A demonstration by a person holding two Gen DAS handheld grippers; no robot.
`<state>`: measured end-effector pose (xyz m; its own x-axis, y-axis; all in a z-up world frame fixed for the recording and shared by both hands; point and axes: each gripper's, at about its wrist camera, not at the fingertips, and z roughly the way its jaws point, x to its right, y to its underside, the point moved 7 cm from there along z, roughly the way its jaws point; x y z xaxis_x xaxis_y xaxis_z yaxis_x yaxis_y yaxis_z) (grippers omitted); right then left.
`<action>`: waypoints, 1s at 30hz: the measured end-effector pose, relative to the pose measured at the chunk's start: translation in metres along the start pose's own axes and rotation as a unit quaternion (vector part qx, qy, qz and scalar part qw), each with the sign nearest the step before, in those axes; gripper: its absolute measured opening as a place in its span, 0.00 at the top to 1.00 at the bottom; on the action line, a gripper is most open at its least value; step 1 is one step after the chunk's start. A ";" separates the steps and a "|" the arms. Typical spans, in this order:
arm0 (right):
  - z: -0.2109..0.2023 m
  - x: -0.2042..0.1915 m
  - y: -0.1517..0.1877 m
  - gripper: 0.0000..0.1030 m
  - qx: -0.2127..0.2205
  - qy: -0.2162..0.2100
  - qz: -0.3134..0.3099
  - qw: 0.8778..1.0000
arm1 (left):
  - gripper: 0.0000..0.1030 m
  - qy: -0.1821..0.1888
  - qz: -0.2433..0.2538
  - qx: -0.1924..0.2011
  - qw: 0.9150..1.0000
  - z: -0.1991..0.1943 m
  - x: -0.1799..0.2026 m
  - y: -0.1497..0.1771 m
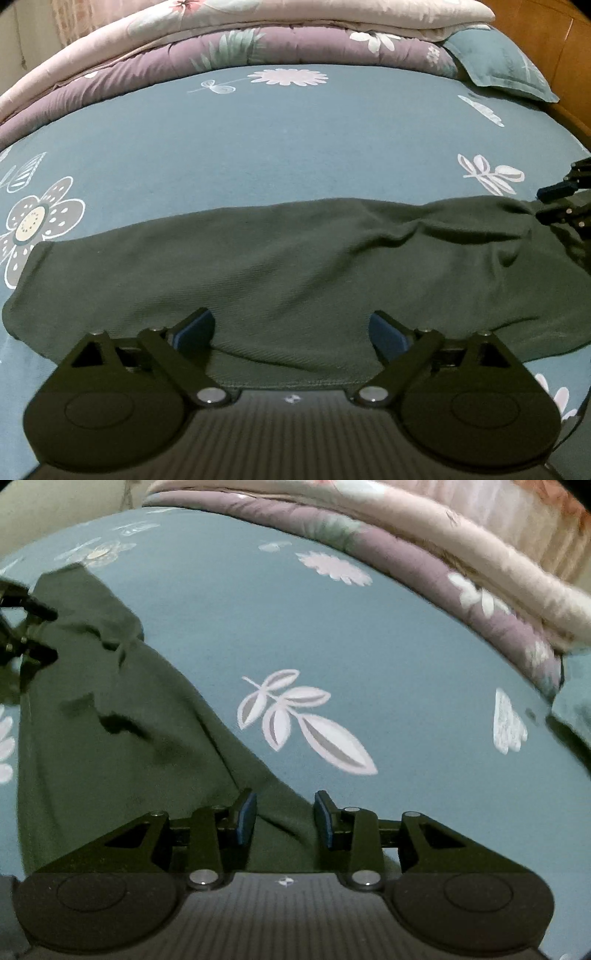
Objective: Fold clothes
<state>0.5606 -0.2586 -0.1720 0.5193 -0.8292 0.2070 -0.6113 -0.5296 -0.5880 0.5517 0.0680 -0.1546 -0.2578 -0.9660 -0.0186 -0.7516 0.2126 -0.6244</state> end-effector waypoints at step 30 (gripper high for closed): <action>-0.039 -0.055 -0.008 0.68 0.003 -0.080 0.109 0.991 | 0.15 0.173 0.075 0.046 0.981 -0.047 0.084 0.001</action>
<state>0.5136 -0.2156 -0.1483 0.4642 -0.8842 -0.0522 -0.7162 -0.3400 -0.6095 0.5004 -0.0061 -0.1203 -0.5639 -0.8136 0.1415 -0.6359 0.3185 -0.7030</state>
